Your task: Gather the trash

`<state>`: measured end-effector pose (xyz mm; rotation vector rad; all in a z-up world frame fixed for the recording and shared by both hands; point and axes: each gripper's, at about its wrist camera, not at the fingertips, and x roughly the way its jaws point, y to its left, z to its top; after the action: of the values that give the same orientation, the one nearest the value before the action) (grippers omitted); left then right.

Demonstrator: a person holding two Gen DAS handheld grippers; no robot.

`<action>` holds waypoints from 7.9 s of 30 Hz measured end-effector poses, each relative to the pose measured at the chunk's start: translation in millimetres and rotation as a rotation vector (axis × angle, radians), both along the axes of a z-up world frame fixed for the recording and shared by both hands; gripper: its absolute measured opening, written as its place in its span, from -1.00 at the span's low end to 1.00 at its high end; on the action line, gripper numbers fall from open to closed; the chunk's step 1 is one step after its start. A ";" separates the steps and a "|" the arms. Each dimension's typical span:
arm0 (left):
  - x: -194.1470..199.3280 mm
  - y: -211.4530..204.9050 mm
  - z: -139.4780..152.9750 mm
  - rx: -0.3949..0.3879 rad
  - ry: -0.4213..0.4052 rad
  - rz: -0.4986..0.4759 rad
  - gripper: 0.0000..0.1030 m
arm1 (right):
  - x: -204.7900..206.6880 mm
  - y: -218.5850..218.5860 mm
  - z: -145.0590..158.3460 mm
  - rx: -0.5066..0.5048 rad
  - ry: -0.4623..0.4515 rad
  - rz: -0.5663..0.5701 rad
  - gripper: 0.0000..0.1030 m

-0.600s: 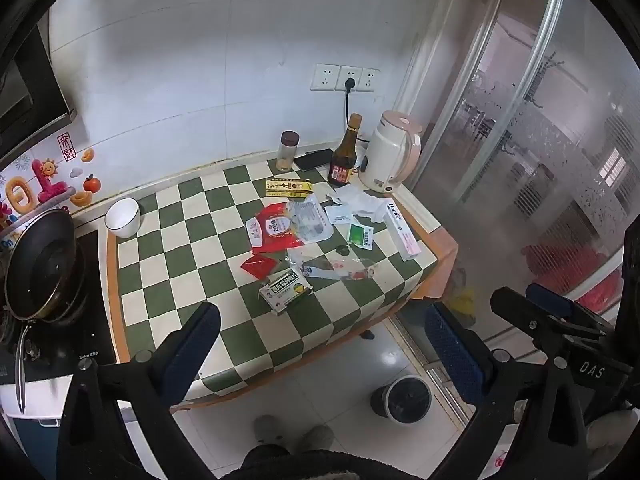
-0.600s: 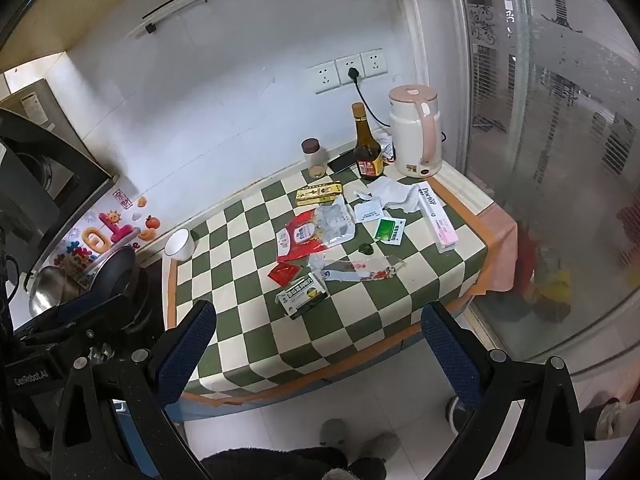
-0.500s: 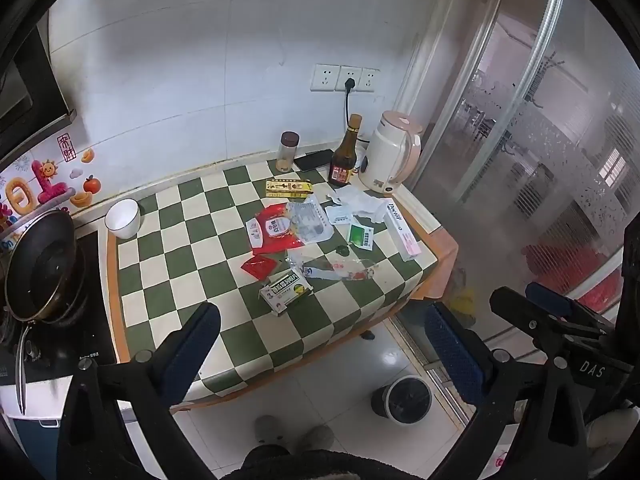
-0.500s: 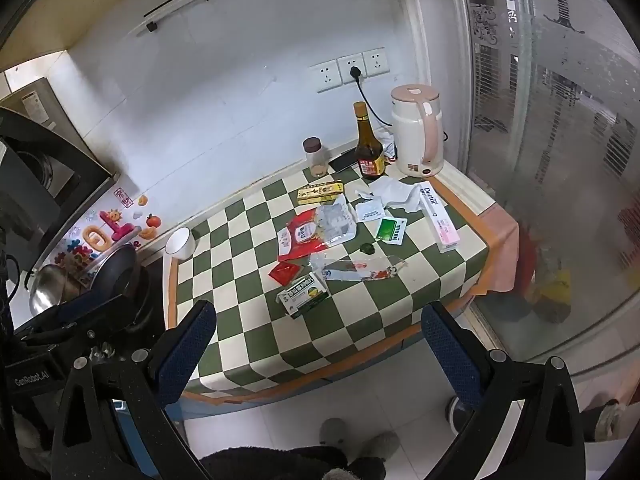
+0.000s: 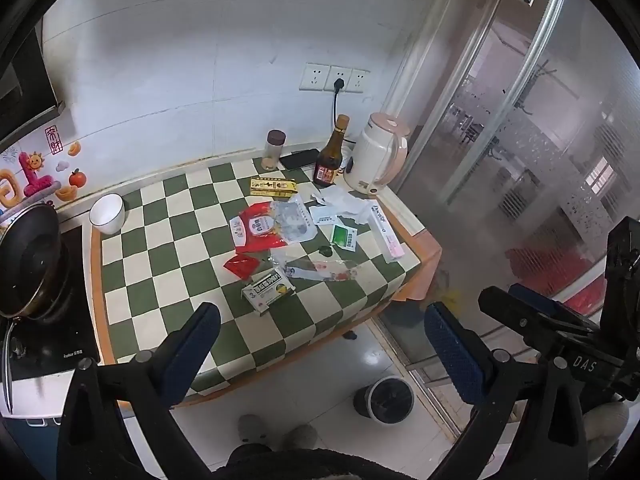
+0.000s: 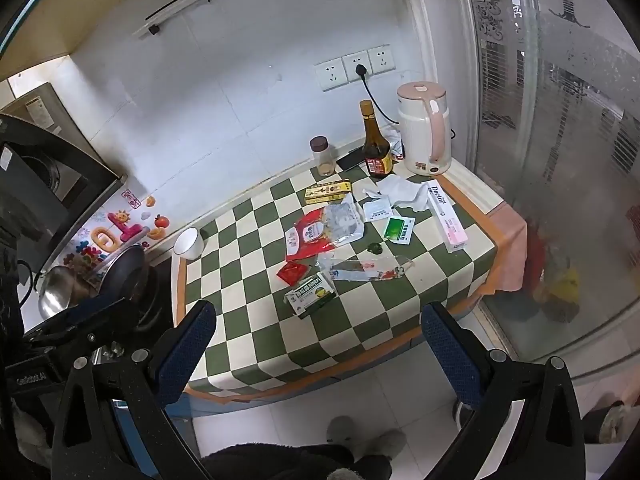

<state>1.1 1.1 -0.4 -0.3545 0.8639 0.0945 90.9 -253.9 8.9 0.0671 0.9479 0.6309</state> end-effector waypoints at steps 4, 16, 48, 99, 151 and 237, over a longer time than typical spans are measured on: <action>1.4 -3.3 -1.0 -0.004 -0.006 -0.005 1.00 | 0.5 0.3 1.8 0.001 0.002 0.000 1.00; 6.8 -6.9 3.6 -0.002 -0.006 -0.007 1.00 | -2.2 4.4 12.1 0.006 0.003 0.013 1.00; 6.1 -9.6 8.7 -0.009 -0.004 -0.014 1.00 | -4.3 3.7 7.7 0.015 0.008 0.020 1.00; 156.6 26.7 -248.0 0.533 0.440 -0.337 1.00 | 104.7 33.3 -161.8 -0.257 0.236 -0.263 1.00; 361.9 -67.9 -231.1 0.289 0.325 -0.192 0.34 | 321.2 -70.5 -308.5 -0.167 0.433 -0.628 -0.02; 113.4 -411.8 -283.8 0.295 0.310 -1.041 0.97 | -160.8 -311.9 -300.7 -0.106 0.469 -1.335 1.00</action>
<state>114.6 -410.7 -284.3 0.4226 1.2313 -0.6983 -69.9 -565.8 -291.9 0.7111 1.1396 -0.7017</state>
